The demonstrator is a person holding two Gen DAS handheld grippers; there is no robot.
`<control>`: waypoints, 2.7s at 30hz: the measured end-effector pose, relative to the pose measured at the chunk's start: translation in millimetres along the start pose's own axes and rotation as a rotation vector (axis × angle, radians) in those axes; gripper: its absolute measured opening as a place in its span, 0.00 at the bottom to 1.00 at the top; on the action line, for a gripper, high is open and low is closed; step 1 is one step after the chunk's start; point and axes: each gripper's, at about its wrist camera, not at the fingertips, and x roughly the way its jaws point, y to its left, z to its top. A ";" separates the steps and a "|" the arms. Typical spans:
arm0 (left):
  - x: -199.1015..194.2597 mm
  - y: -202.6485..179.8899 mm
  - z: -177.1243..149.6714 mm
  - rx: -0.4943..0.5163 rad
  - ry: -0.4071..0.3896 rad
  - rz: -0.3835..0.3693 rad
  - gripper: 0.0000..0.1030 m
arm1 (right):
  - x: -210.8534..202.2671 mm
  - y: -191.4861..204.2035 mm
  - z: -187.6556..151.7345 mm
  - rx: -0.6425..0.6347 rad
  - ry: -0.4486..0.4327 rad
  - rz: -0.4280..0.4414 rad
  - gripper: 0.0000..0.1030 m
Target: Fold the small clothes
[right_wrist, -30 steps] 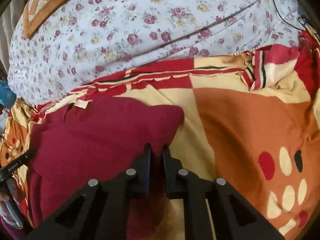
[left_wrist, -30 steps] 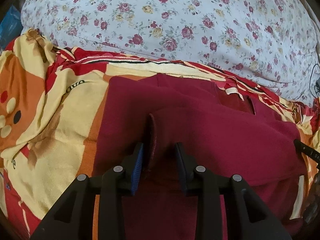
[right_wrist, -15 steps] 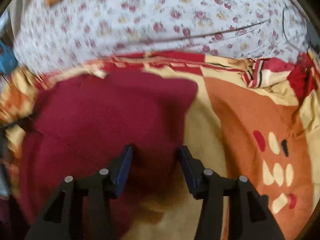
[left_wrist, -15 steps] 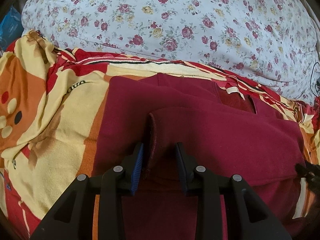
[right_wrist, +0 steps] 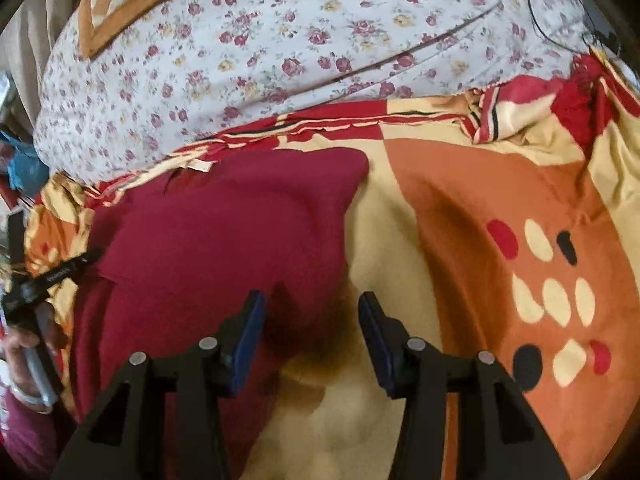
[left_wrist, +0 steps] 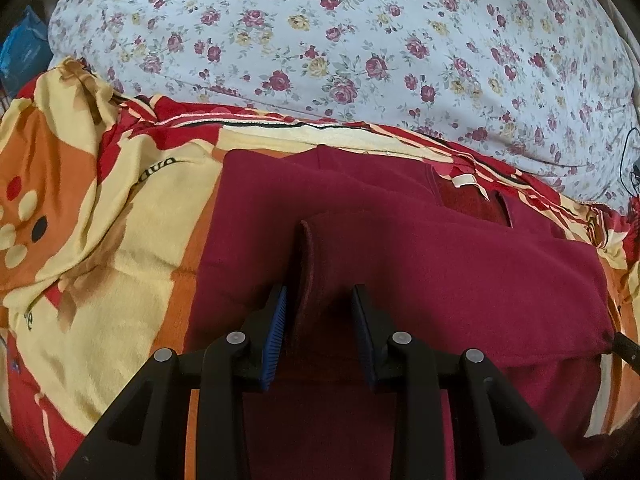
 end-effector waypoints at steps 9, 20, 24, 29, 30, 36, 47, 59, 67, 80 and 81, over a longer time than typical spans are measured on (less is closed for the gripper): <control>-40.3 15.1 -20.5 -0.066 -0.010 -0.100 0.22 | -8.0 6.7 -20.0 -0.017 0.025 0.058 0.54; -68.1 28.1 -86.4 -0.077 0.019 -0.098 0.24 | 5.7 17.2 -40.6 -0.029 0.057 0.093 0.55; -69.9 35.1 -102.4 -0.092 0.038 -0.092 0.24 | 17.7 35.1 -51.6 -0.089 0.012 0.085 0.34; -72.2 42.6 -114.3 -0.111 0.066 -0.087 0.24 | -7.0 46.7 -49.5 -0.172 -0.080 0.024 0.07; -74.1 43.4 -116.6 -0.117 0.061 -0.094 0.24 | -16.4 44.4 -47.3 -0.180 -0.110 -0.001 0.05; -70.0 37.3 -123.6 -0.104 0.079 -0.095 0.24 | -1.5 21.0 -43.0 -0.143 -0.058 -0.060 0.05; -93.3 29.9 -148.2 -0.080 0.100 -0.131 0.24 | -55.3 7.7 -71.4 -0.119 -0.010 0.109 0.56; -109.7 -11.3 -195.2 0.120 0.136 0.010 0.25 | -65.4 2.0 -138.2 -0.145 0.152 0.160 0.59; -123.5 46.8 -215.1 -0.023 0.186 0.049 0.25 | -65.2 3.9 -167.1 -0.179 0.223 0.202 0.67; -112.5 50.6 -237.0 -0.114 0.285 -0.072 0.27 | -55.0 6.7 -202.1 -0.230 0.283 0.216 0.69; -113.0 52.3 -238.1 -0.125 0.289 -0.080 0.27 | -55.5 5.1 -201.3 -0.220 0.276 0.206 0.69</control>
